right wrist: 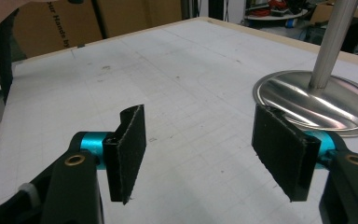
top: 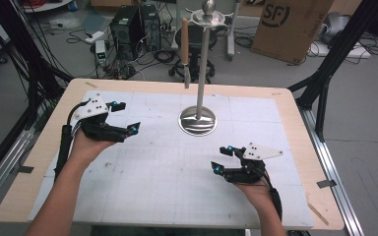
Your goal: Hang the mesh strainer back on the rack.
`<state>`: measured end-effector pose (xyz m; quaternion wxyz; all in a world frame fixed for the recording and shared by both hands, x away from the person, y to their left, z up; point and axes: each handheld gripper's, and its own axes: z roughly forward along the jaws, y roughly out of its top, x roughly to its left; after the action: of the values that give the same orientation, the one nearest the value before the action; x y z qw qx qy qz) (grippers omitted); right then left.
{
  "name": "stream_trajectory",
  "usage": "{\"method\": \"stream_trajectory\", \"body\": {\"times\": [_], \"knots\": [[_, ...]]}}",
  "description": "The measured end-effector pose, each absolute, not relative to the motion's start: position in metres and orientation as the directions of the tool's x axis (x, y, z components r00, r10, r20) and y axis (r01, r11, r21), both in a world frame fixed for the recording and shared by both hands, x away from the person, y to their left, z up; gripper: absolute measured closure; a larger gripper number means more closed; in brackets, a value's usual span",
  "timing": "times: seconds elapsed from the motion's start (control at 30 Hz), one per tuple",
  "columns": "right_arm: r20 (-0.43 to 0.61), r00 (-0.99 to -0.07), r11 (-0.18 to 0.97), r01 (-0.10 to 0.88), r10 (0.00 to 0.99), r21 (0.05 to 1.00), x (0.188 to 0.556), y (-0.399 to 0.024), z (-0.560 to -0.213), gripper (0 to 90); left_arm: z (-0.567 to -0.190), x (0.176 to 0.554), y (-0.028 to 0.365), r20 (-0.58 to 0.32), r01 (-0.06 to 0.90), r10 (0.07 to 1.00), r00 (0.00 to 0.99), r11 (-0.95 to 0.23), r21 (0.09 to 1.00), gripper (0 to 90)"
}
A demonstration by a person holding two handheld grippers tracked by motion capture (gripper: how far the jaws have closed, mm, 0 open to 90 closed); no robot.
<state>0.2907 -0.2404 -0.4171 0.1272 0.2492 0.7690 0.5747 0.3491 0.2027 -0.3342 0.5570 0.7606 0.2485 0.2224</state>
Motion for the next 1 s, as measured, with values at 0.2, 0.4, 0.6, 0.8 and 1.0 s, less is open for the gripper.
{"method": "stream_trajectory", "body": {"times": [0.2, 0.4, 0.6, 0.8, 1.0], "knots": [[0.09, -0.844, 0.215, 0.236, 0.529, 0.948, 0.291, -0.241, -0.417, 34.1, -0.348, 0.343, 0.206, 0.066, 0.133, 0.626, 0.777, -0.266, 0.955, 13.9], [0.087, -0.843, 0.222, 0.238, 0.53, 0.946, 0.291, -0.24, -0.418, 34.1, -0.36, 0.335, 0.216, 0.045, 0.138, 0.626, 0.779, -0.24, 0.961, 13.2], [0.088, -0.84, 0.22, 0.239, 0.536, 0.946, 0.291, -0.241, -0.418, 34.1, -0.37, 0.328, 0.225, 0.029, 0.15, 0.632, 0.774, -0.227, 0.962, 13.2], [0.093, -0.839, 0.22, 0.246, 0.536, 0.944, 0.291, -0.241, -0.418, 34.0, -0.383, 0.317, 0.229, 0.016, 0.149, 0.617, 0.787, -0.215, 0.965, 13.1], [0.094, -0.838, 0.224, 0.249, 0.537, 0.942, 0.292, -0.241, -0.42, 33.8, -0.397, 0.307, 0.235, 0.003, 0.144, 0.62, 0.785, -0.187, 0.972, 13.0]]}}
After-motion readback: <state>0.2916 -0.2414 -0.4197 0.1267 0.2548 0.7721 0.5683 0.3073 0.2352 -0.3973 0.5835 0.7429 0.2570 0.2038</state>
